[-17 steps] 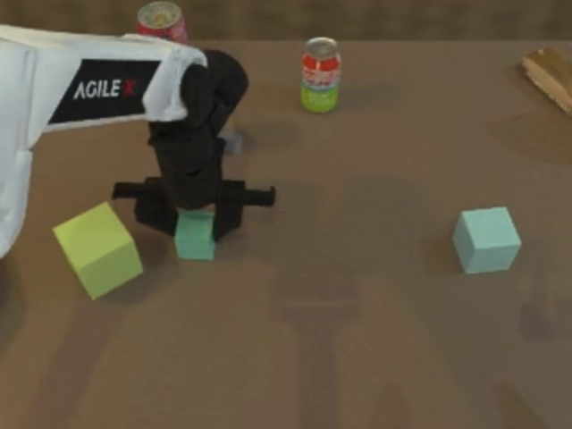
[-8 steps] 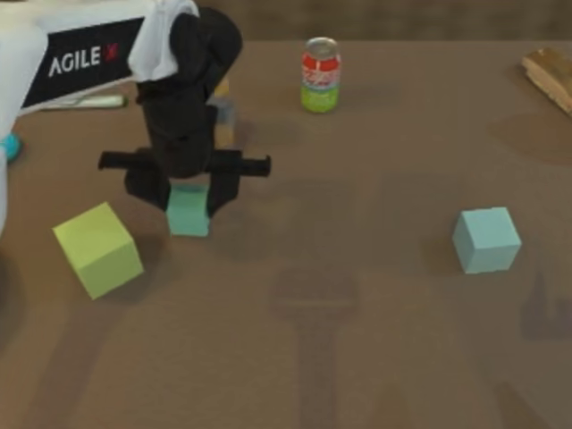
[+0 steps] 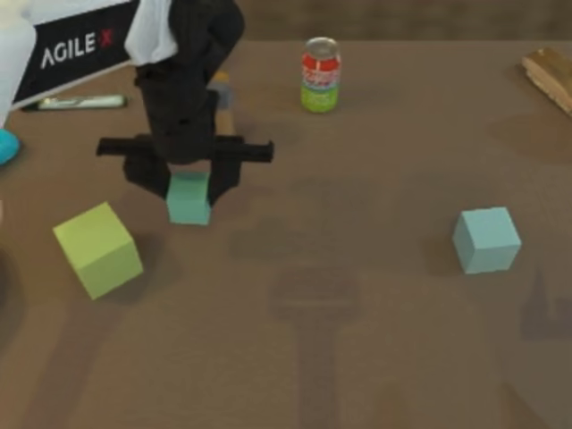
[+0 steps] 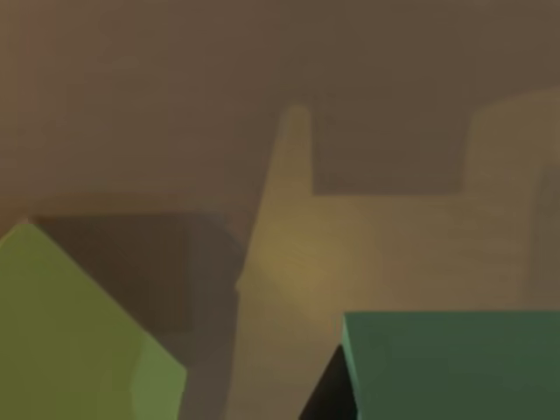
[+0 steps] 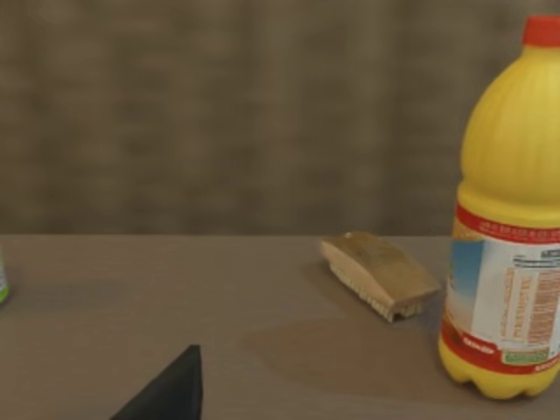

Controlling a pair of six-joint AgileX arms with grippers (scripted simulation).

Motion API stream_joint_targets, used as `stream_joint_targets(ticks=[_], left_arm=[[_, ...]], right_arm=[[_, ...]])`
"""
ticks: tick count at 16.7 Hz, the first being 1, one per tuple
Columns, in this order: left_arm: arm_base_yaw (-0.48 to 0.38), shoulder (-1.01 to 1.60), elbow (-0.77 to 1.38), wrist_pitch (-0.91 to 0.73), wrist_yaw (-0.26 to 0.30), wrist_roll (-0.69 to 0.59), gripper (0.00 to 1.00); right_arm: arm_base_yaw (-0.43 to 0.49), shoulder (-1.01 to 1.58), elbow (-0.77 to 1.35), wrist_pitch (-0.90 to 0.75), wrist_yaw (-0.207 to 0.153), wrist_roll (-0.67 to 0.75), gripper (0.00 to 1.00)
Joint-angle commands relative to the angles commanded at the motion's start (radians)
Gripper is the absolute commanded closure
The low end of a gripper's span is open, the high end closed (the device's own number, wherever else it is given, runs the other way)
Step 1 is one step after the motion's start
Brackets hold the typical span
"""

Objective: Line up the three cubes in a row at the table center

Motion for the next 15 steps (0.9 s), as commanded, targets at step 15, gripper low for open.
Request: stream_joint_targets(ticks=[15], left_arm=[[-0.504,0.257,0.532,-0.271,-0.006,-0.58,1.0]], right_arm=[[0.0,0.0,0.0,0.0,0.0,0.0,0.0]])
